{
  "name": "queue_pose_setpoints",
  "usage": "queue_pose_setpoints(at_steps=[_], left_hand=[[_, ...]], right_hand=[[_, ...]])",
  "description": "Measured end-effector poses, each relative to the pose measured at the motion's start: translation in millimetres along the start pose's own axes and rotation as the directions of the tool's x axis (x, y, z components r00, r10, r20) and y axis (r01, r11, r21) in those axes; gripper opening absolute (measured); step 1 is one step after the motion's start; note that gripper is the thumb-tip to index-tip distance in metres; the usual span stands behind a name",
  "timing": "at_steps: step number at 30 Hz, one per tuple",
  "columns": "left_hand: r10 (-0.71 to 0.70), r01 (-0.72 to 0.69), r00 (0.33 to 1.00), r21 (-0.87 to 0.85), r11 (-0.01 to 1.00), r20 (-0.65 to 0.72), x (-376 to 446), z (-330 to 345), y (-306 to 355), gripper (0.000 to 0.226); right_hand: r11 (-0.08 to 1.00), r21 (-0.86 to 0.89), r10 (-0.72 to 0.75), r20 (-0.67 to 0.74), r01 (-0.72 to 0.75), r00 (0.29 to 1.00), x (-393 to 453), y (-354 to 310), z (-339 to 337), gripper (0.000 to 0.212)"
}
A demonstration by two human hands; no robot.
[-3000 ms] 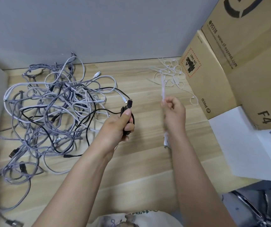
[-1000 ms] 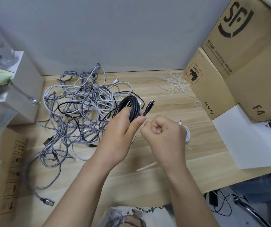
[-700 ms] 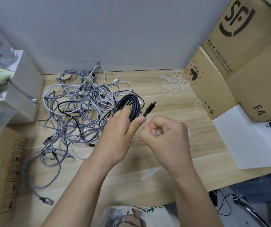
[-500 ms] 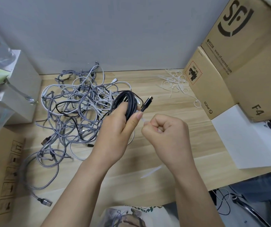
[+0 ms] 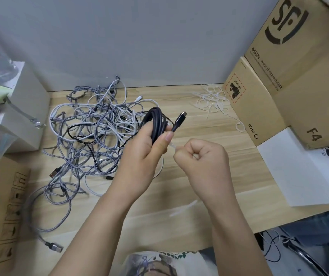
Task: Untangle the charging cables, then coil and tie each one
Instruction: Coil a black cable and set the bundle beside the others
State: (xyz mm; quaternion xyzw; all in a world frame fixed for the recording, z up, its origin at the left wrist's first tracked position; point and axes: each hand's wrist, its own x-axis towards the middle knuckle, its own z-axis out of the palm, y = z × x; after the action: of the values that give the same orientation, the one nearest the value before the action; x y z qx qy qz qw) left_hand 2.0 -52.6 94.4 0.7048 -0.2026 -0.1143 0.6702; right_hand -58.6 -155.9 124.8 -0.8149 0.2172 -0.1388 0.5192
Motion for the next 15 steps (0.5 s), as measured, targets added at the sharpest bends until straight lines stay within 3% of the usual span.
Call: queue_pose_setpoints(at_steps=[2, 5, 8, 15], left_hand=[[0.040, -0.035, 0.999, 0.148, 0.988, -0.031, -1, -2, 0, 0.012], [0.067, -0.065, 0.998, 0.165, 0.984, -0.009, -2, 1, 0, 0.021], [0.051, -0.053, 0.998, 0.056, 0.997, 0.030, -3, 3, -2, 0.035], [-0.015, 0.043, 0.994, -0.257, 0.965, 0.111, 0, 6, 9, 0.021]], right_hand=[[0.996, 0.084, -0.021, 0.034, 0.018, 0.999, -4, -5, 0, 0.034], [0.978, 0.207, -0.049, 0.096, 0.028, 0.994, -6, -9, 3, 0.035], [0.961, 0.277, -0.027, 0.098, -0.001, 0.995, -2, -5, 1, 0.037], [0.943, 0.324, -0.156, 0.244, 0.071, 0.957, -1, 1, -5, 0.031]])
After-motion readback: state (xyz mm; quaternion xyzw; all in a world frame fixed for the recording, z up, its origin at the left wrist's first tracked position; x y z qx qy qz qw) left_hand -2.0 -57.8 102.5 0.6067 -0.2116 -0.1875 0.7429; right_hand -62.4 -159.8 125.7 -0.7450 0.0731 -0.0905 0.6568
